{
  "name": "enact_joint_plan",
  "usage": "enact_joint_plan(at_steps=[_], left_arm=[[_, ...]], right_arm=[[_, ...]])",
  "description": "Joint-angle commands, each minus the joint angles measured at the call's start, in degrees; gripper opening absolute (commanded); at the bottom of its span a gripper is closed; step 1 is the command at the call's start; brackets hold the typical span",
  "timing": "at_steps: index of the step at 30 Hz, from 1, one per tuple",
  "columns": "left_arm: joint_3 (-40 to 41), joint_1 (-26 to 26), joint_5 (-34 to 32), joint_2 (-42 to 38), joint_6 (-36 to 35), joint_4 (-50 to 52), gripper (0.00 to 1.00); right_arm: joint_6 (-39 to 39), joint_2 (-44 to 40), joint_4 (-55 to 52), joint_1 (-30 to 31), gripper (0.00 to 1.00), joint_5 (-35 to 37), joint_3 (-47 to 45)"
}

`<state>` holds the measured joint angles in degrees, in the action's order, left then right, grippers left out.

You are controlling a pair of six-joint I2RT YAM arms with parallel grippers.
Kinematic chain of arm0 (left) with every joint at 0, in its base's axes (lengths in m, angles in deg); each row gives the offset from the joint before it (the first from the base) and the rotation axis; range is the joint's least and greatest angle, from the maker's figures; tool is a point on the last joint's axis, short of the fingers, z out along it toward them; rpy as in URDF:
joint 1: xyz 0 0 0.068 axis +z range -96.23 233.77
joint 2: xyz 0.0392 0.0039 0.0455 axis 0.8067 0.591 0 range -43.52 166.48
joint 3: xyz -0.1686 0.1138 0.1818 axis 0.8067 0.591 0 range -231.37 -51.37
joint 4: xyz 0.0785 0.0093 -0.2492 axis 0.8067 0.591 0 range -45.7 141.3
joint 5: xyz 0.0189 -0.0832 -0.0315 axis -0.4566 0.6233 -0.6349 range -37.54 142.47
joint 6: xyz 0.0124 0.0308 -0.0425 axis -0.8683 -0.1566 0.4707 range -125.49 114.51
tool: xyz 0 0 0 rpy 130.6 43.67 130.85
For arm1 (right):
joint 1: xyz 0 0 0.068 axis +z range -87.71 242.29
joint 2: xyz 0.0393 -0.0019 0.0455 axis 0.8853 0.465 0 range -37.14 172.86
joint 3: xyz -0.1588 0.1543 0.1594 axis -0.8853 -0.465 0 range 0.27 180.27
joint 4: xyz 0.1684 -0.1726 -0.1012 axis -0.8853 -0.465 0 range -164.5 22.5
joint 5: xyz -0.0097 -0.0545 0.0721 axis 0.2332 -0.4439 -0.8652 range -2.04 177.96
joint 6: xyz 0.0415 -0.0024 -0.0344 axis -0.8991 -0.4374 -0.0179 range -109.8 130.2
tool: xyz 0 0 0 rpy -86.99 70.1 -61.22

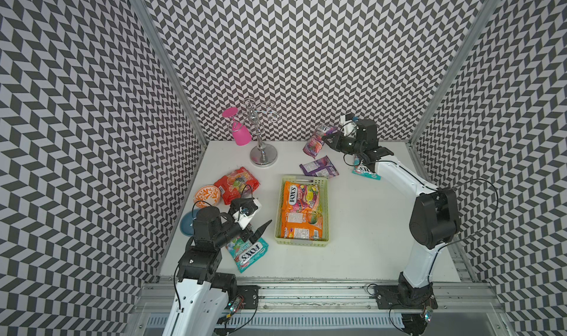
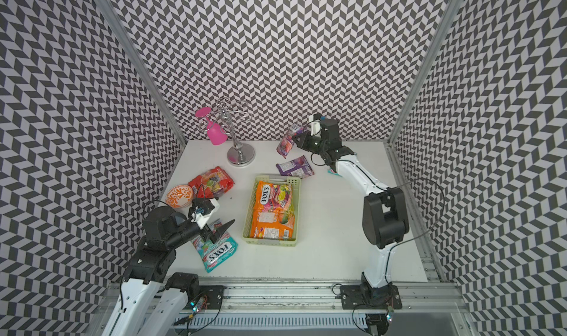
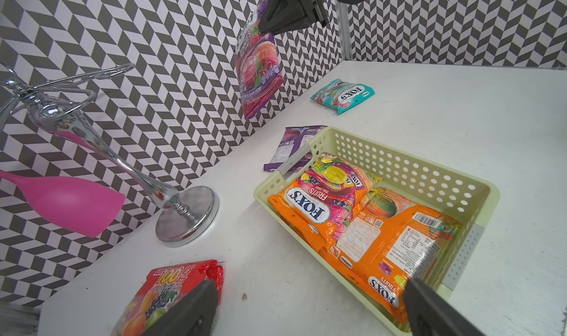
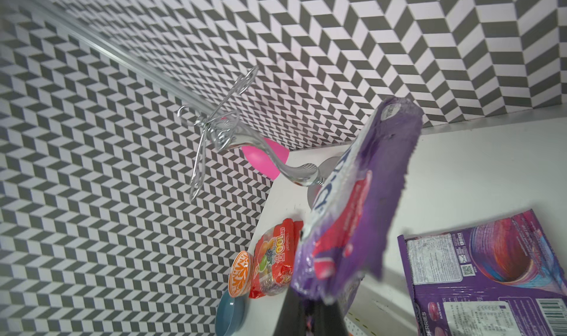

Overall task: Put the candies in the basket
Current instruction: Pick up the candy at the center of the board, then place the candy in the basket.

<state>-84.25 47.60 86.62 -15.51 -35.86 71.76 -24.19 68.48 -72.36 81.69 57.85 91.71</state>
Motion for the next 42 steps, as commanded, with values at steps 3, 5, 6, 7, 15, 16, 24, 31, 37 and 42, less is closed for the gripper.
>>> enact_joint_plan(at_steps=[3,5,6,7,15,16,24,31,37,42], left_arm=[[-0.1,0.3,-0.1,-0.6,0.3,-0.9,0.99],[0.2,-0.3,0.1,-0.5,0.3,-1.2,0.99],[0.2,-0.4,0.4,-0.5,0.2,-1.2,0.99],[0.1,-0.3,0.4,-0.5,0.2,-1.1,0.99],[0.0,0.2,0.3,-0.5,0.2,-1.0,0.99],[-0.1,0.3,0.1,-0.5,0.2,-0.9,0.99],[0.0,0.4,-0.2,-0.5,0.2,-1.0,0.99],[0.0,0.4,-0.1,-0.5,0.3,-1.0,0.99],[0.2,0.0,0.4,-0.5,0.2,-1.1,0.99],[0.1,0.2,0.2,-0.6,0.3,-1.1,0.99]], right_arm=[[19.8,-7.6,-10.0,3.1,0.00,-1.6,0.1],[24.0,-8.8,-14.1,3.1,0.00,-1.6,0.0],[26.4,-9.5,-16.5,3.3,0.00,-1.6,0.0],[28.9,-10.1,-19.0,3.5,0.00,-1.5,0.1],[52.3,-14.4,-32.8,12.3,0.00,3.5,-0.1],[54.6,-14.8,-34.0,13.4,0.00,3.9,-0.5],[64.7,-17.2,-41.9,21.5,0.00,9.5,-3.2],[64.8,-18.8,-47.2,26.6,0.00,20.1,-4.3],[65.7,-18.0,-48.2,30.6,0.00,28.0,-6.6],[65.1,-14.7,-47.8,33.6,0.00,35.0,-6.1]])
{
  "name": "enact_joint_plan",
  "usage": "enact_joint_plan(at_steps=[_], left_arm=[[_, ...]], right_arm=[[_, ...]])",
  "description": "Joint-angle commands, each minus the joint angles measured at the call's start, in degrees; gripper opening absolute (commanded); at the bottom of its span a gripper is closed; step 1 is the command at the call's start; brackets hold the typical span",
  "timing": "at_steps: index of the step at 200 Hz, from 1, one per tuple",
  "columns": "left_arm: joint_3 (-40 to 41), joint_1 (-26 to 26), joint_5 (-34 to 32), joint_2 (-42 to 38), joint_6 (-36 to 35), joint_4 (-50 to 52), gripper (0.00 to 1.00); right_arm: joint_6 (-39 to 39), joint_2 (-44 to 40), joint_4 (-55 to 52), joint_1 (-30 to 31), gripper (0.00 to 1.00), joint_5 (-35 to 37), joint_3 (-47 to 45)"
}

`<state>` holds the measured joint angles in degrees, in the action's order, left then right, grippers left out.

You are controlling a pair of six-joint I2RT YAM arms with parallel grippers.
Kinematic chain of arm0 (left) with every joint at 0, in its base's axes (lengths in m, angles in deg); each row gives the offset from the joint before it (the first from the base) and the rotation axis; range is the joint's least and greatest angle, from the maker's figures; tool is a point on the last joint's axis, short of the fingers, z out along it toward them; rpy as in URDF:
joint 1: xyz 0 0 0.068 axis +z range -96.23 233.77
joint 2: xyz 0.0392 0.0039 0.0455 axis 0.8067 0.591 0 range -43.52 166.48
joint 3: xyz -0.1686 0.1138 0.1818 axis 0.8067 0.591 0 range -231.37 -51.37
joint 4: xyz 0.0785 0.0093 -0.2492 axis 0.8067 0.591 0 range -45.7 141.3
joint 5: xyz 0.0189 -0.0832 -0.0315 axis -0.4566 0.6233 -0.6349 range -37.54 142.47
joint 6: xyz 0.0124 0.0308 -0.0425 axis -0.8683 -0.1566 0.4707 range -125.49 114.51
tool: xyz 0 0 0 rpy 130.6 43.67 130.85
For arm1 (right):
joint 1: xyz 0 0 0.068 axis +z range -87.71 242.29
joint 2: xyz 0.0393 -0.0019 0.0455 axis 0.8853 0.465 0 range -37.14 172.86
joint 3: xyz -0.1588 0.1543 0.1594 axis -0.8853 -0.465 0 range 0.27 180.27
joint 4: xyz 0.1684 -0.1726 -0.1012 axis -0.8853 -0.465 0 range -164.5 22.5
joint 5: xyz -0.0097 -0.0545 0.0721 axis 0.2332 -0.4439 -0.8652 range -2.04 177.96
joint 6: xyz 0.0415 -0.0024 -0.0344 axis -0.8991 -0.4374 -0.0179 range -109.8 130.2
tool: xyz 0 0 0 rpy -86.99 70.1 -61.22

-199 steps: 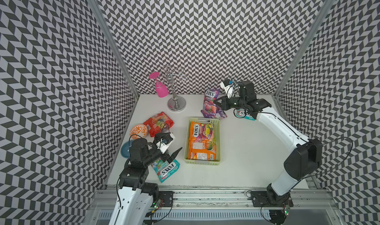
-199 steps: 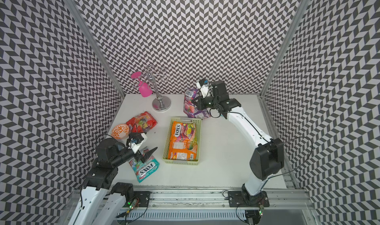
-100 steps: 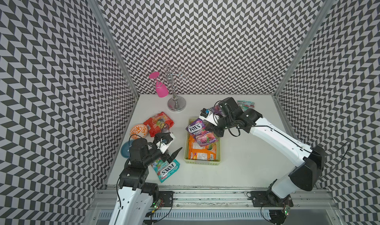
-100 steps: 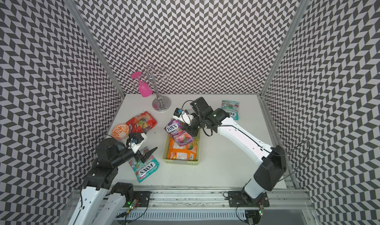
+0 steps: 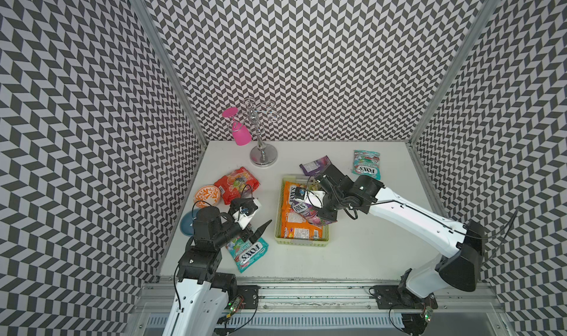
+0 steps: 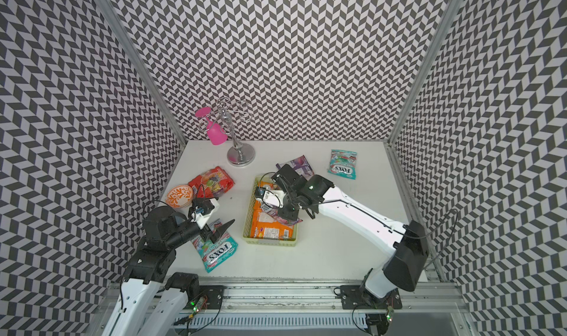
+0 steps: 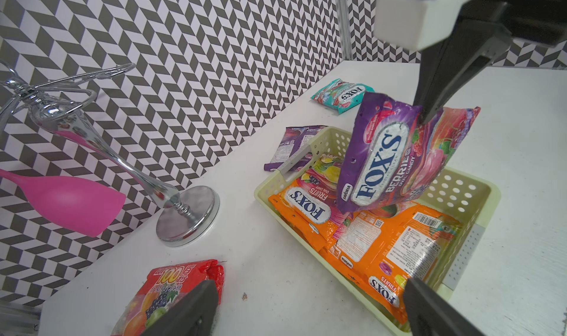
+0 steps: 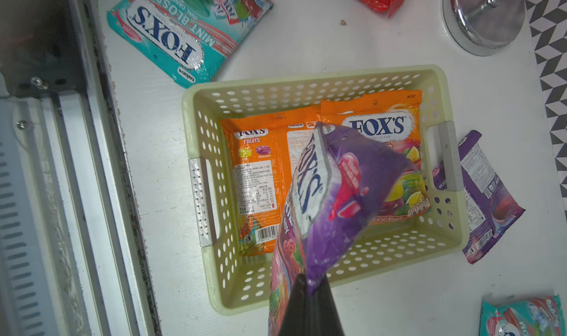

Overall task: Put the candies in the basket
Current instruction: Place the candy in the basket.

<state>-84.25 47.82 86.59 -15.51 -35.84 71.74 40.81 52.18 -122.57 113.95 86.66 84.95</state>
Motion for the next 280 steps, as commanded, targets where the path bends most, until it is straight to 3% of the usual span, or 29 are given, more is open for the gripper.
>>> enact_joint_plan(at_steps=[1,72,98,110,122,140,177,203,280], left_arm=[[0.2,0.0,0.4,-0.5,0.2,-1.2,0.99],[0.0,0.4,0.1,-0.5,0.2,-0.9,0.99],[0.2,0.0,0.3,-0.5,0.3,-1.2,0.99],[0.1,0.0,0.3,-0.5,0.3,-1.1,0.99],[0.0,0.2,0.1,-0.5,0.2,-0.9,0.99],[0.1,0.1,0.1,-0.5,0.2,-1.0,0.99],[-0.1,0.3,0.1,-0.5,0.2,-0.8,0.99],[0.1,-0.1,0.4,-0.5,0.1,-1.0,0.99],[-0.2,0.2,0.2,-0.5,0.2,-0.7,0.99]], right_arm=[[-0.3,2.5,2.3,1.7,0.00,7.8,1.3],[1.0,9.4,2.4,8.0,0.00,21.2,1.9],[-0.8,9.0,3.6,8.8,0.00,13.0,3.8],[-1.8,8.4,4.1,8.9,0.09,7.5,4.5],[-2.6,7.7,4.7,8.8,0.24,2.5,4.4],[-3.6,6.8,5.7,8.9,0.35,-2.2,3.9],[-4.5,3.9,6.0,8.0,0.44,-1.8,3.2],[-4.6,3.0,8.6,5.9,0.49,-1.3,-2.3],[-5.0,7.8,18.9,4.2,0.55,0.3,-15.0]])
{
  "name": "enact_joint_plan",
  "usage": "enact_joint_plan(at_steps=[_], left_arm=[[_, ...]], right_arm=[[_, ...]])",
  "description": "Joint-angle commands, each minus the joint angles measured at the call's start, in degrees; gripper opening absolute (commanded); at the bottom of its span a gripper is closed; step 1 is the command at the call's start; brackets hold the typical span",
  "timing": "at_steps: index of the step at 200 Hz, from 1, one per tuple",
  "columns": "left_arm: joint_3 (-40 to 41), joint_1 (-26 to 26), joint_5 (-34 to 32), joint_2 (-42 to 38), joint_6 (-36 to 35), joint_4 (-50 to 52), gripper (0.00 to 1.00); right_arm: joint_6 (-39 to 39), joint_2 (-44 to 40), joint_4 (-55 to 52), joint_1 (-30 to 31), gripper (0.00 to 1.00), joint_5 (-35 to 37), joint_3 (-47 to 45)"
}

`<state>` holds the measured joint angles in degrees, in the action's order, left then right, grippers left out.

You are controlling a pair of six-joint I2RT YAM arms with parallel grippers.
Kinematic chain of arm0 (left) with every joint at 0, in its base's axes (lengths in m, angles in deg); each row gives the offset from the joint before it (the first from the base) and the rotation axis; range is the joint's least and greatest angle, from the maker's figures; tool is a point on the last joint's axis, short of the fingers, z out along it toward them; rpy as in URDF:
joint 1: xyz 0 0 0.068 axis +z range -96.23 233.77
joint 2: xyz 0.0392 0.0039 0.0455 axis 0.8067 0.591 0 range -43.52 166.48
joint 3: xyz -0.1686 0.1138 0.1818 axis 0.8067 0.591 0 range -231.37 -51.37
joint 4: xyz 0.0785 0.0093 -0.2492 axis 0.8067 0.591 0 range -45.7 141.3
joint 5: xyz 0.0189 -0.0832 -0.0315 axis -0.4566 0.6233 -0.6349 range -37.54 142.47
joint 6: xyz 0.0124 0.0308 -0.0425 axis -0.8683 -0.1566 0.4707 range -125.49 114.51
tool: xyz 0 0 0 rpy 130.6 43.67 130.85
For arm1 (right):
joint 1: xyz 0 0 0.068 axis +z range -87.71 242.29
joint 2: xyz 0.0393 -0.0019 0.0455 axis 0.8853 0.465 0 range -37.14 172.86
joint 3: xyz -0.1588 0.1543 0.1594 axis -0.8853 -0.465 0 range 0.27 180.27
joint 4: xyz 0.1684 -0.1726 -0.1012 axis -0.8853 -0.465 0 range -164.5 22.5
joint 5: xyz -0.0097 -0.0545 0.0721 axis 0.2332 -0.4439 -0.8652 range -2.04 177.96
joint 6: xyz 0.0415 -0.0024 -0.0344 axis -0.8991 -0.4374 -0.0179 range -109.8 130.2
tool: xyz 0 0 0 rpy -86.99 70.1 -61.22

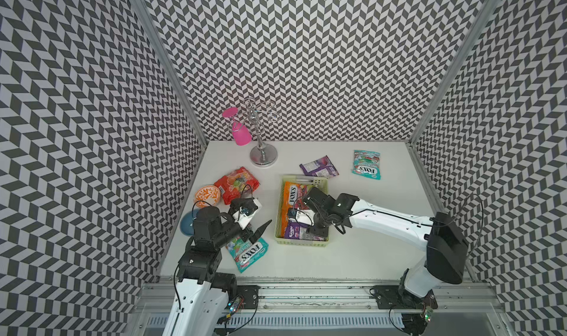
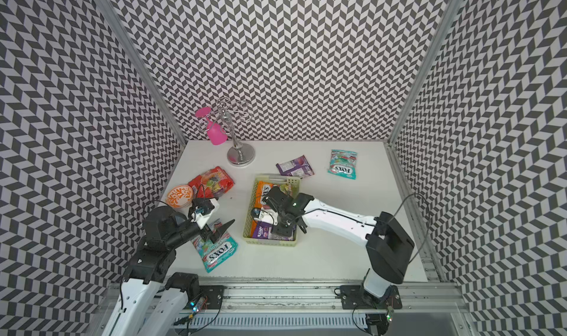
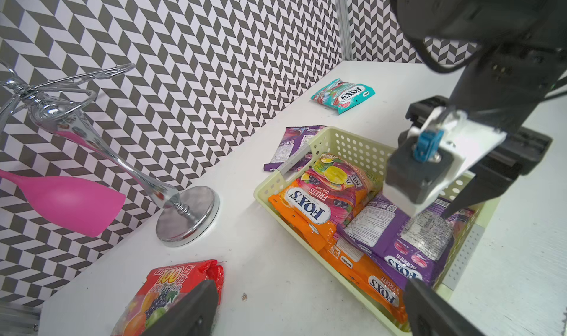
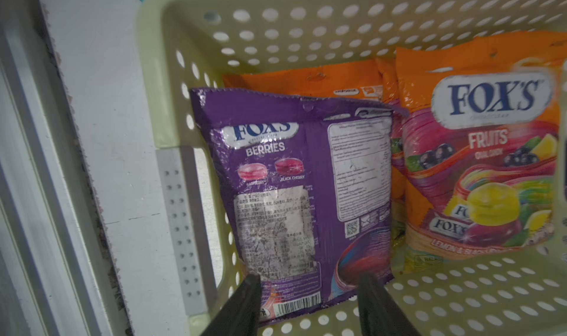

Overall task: Put the candies in the basket
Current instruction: Place the candy in the basket.

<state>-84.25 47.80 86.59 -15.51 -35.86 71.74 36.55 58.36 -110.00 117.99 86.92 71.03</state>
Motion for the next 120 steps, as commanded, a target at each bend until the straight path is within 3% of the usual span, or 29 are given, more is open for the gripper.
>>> enact_joint_plan(at_steps=[1,82,120], left_arm=[[-0.2,0.2,0.2,-0.5,0.2,-0.7,0.99],[0.0,0.1,0.3,-0.5,0.2,-0.9,0.99],[0.1,-0.2,0.3,-0.5,0.3,-1.1,0.99]], right_arm=[[-0.8,1.7,6.4,0.1,0.55,0.0,-1.1],[-0.5,6.9,11.3,-1.7,0.52,-0.1,-2.1],[0.1,8.6,11.6,-1.9,0.29,-0.5,-1.4]])
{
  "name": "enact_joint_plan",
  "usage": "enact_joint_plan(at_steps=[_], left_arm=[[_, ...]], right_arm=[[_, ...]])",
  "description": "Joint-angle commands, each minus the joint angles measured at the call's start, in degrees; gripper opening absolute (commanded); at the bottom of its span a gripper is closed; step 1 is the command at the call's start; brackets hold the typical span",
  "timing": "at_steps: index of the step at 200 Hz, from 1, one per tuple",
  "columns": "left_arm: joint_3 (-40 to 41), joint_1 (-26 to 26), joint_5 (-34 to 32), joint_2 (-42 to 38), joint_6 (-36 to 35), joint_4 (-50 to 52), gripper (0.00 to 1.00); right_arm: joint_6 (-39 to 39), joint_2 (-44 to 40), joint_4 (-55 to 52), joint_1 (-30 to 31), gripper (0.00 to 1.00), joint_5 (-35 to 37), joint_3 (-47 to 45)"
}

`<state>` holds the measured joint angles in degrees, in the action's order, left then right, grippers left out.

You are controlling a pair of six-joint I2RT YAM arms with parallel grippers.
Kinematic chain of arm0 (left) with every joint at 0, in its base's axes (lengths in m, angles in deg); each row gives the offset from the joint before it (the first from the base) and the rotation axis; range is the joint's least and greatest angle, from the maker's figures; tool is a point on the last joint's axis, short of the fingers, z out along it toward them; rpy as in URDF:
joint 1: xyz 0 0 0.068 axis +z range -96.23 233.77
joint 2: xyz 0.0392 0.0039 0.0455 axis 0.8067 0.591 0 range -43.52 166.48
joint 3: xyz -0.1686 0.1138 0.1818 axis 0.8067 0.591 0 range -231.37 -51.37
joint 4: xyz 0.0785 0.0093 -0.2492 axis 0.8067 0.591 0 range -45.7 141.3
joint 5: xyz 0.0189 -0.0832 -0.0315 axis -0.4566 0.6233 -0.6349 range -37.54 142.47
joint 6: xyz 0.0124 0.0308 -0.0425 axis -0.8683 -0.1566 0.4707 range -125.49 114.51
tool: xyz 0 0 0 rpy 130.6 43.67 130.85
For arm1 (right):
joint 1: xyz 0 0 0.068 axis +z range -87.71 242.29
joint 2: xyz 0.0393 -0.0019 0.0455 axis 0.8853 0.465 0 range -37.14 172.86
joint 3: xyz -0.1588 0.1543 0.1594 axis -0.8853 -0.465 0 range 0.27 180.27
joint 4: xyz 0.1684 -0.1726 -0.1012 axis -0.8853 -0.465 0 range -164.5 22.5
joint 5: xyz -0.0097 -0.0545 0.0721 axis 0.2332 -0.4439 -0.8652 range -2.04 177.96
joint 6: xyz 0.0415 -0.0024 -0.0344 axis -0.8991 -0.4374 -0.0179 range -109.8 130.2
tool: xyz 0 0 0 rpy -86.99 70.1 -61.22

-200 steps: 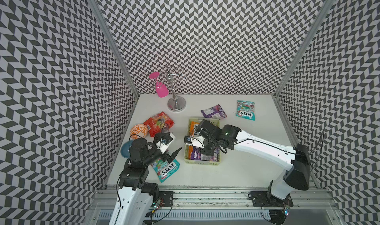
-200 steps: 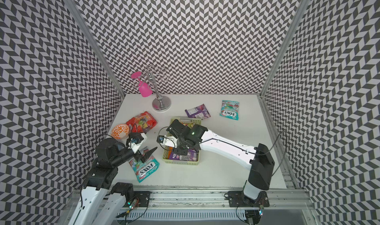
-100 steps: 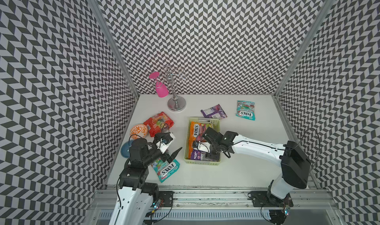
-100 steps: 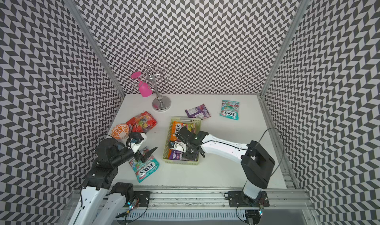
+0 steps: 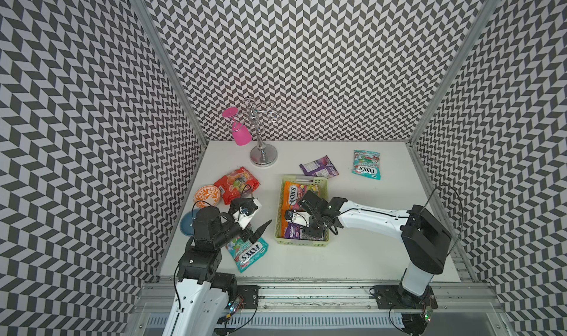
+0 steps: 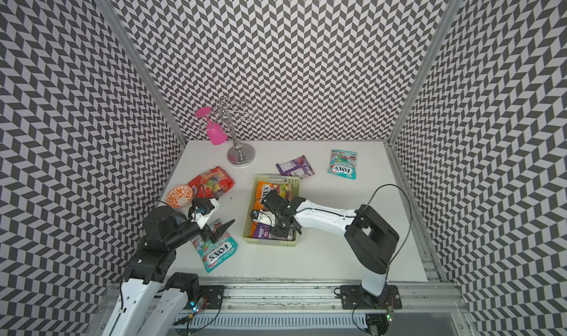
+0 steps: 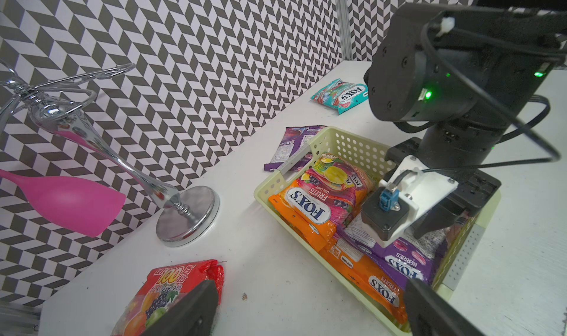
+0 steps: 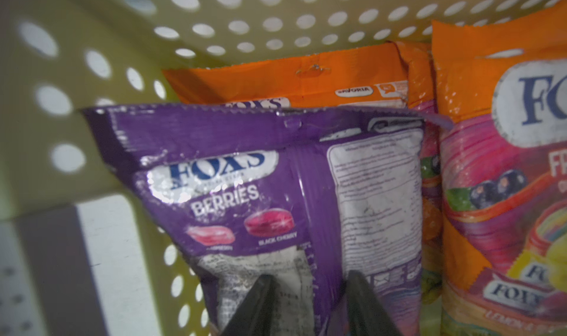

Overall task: Put the candies in the basket
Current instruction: Place the candy in the basket.

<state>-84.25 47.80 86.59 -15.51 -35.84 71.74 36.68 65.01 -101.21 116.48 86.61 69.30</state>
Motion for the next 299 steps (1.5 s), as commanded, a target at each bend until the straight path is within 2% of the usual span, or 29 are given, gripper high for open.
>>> enact_joint_plan(at_steps=[1,16,40,112,201,265,299], left_arm=[[0.1,-0.3,0.3,-0.5,0.3,-1.1,0.99],[-0.1,0.1,0.1,-0.5,0.2,-0.9,0.99],[0.1,-0.2,0.1,-0.5,0.3,-1.0,0.99],[0.0,0.3,0.2,-0.5,0.2,-0.9,0.99],[0.0,0.1,0.3,-0.5,0.3,-1.0,0.99],[-0.1,0.3,0.1,-0.5,0.3,-0.9,0.99],[-0.1,-0.1,0.3,-0.6,0.1,-0.9,0.99]], right_arm=[[0.0,2.0,2.7,-0.3,0.28,-0.2,0.3],[0.2,2.1,2.2,-0.3,0.14,-0.6,0.8],[0.7,1.9,0.5,-0.4,0.00,-1.2,2.0],[-1.0,-2.3,-3.1,0.8,0.00,-2.7,6.2],[-4.8,4.1,0.1,2.4,0.00,-0.5,7.8],[-9.7,5.1,3.1,3.0,0.24,0.5,7.9],[-9.2,3.8,-0.1,3.2,0.33,0.2,9.9]])
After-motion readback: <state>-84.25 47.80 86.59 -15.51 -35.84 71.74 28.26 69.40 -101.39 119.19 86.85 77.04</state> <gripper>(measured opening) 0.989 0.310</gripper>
